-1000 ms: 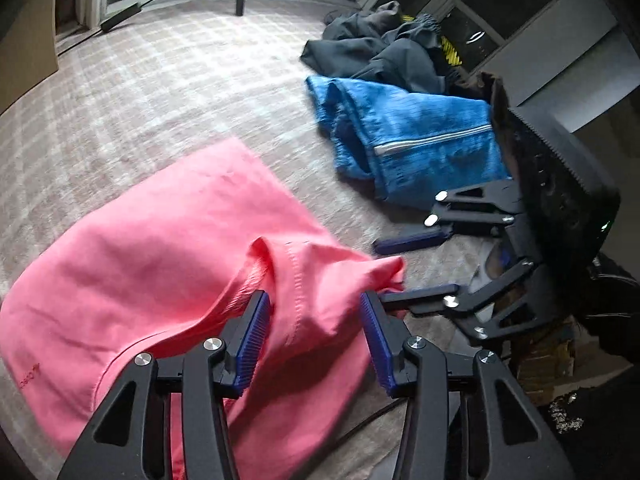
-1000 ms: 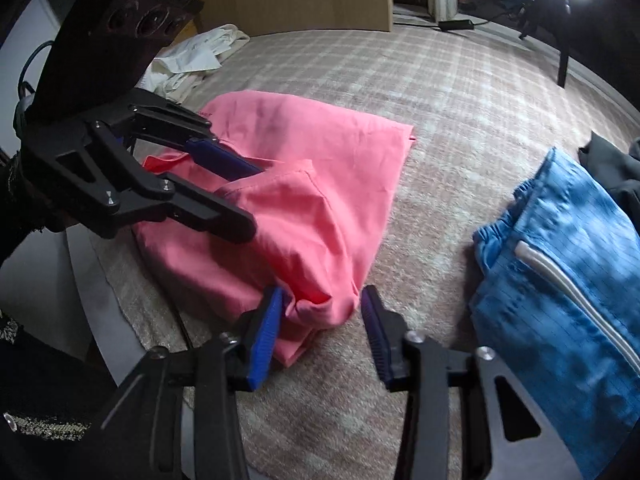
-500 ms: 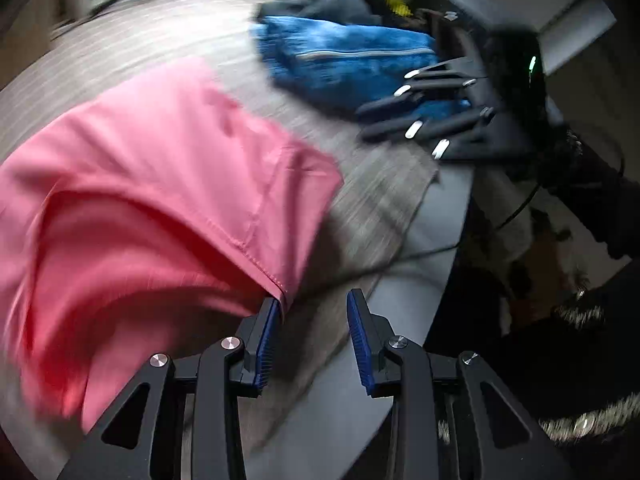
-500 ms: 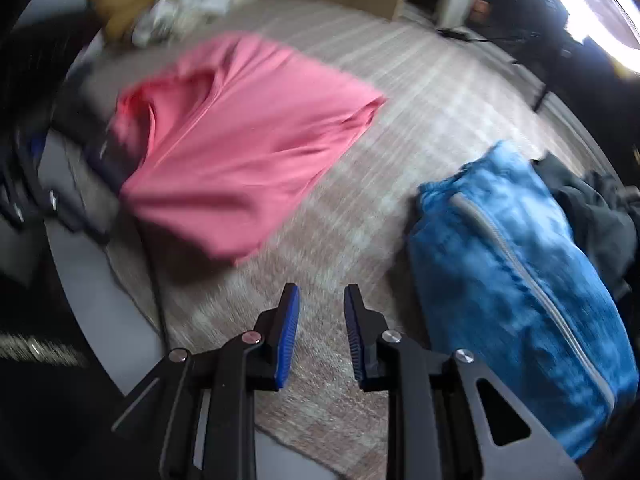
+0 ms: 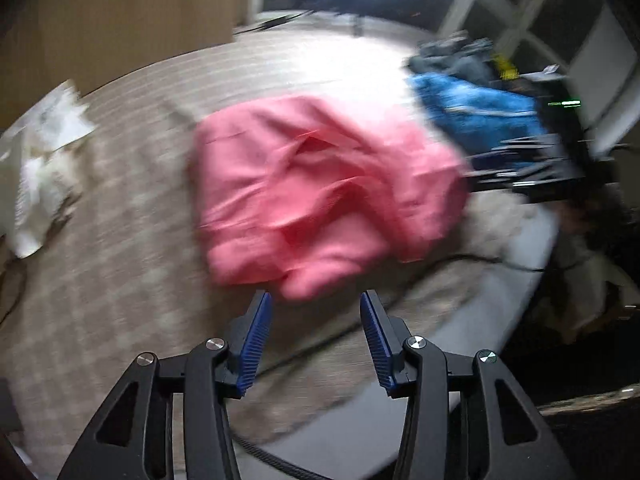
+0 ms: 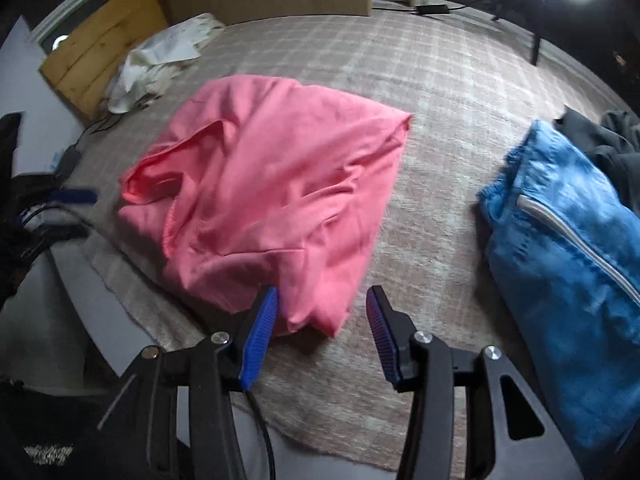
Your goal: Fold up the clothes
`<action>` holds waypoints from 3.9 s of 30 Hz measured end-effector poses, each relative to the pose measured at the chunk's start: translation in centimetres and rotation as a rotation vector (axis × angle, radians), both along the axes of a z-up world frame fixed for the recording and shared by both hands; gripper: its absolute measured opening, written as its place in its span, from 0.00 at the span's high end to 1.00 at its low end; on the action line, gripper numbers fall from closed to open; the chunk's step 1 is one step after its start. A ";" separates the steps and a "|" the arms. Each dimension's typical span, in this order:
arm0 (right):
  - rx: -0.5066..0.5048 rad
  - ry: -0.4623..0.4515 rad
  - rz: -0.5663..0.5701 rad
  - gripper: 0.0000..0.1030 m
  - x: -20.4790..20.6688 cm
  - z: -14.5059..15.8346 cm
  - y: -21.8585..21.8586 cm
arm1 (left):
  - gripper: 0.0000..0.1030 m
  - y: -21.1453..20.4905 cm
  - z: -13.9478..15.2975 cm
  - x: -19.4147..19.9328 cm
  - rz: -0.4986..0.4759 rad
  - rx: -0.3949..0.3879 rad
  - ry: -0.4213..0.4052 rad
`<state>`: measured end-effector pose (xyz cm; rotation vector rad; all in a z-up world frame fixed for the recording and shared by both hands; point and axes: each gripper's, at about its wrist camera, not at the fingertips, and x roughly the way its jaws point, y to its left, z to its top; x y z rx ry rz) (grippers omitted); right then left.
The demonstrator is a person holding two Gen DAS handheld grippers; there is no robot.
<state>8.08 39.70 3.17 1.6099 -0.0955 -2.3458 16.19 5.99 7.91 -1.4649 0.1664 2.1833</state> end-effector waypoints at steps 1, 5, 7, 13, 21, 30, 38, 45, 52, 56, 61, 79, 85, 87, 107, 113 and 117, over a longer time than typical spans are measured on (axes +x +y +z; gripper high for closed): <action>-0.025 -0.004 0.013 0.55 -0.1 -0.1 -0.1 | 0.57 -0.7 -0.5 -0.6 0.021 -0.003 -0.014; -0.049 -0.018 0.045 0.98 -1.2 -0.6 -0.2 | 0.57 -1.8 -0.7 -1.8 0.050 0.037 -0.025; -0.057 -0.038 0.042 0.98 -1.0 -0.4 1.1 | 0.57 -1.5 -0.5 -1.8 0.038 0.040 -0.017; -0.075 -0.165 -0.054 0.91 -1.0 -2.3 4.9 | 0.57 1.0 -0.8 -1.8 -0.059 -0.037 0.038; 0.030 0.062 0.138 0.69 -0.6 3.4 -1.8 | 0.57 -0.4 -2.0 -3.6 -0.060 -0.079 0.050; 0.330 0.077 0.460 0.68 1.0 -1.6 -9.5 | 0.75 1.9 -3.5 -4.6 -0.204 -0.092 0.078; 0.318 0.067 0.477 0.97 -0.8 -0.5 -7.0 | 0.96 2.3 -1.1 -5.0 -0.263 -0.027 0.037; 0.219 0.070 0.419 0.97 -2.7 2.4 -2.7 | 0.85 4.4 1.0 -2.6 -0.374 -0.001 0.029; 0.200 -0.010 0.432 0.84 -1.7 1.7 -2.1 | 0.73 5.1 -0.9 -1.1 -0.375 -0.146 0.016; 0.045 0.071 0.253 0.63 -3.2 4.2 0.6 | 0.59 5.8 0.8 -2.6 -0.330 -0.088 0.081; -0.039 0.026 0.046 0.63 -5.5 1.7 2.8 | 0.59 8.9 -0.3 -3.8 -0.367 -0.050 0.083; -0.140 -0.058 -0.108 0.95 -14.2 -1.7 4.2 | 0.72 14.9 -4.1 -6.6 -0.524 -0.030 -0.007; -0.008 0.094 -0.181 0.98 -14.8 0.1 5.1 | 0.72 14.4 -4.2 -8.0 -0.497 0.030 -0.071; 0.002 0.046 -0.180 0.97 -15.5 -1.7 5.3 | 0.73 14.4 -4.5 -8.1 -0.499 0.036 -0.081; 0.035 -0.047 0.123 0.91 -5.0 -1.8 -1.5 | 0.80 13.2 -2.6 -5.6 -0.600 0.050 -0.182; 0.121 0.085 0.107 0.91 -2.3 1.8 -1.9 | 0.66 8.0 0.3 -7.6 -0.349 0.024 -0.050; -0.021 0.041 0.176 0.84 -1.9 1.5 -3.6 | 0.65 3.0 -0.2 -11.8 -0.103 0.049 -0.034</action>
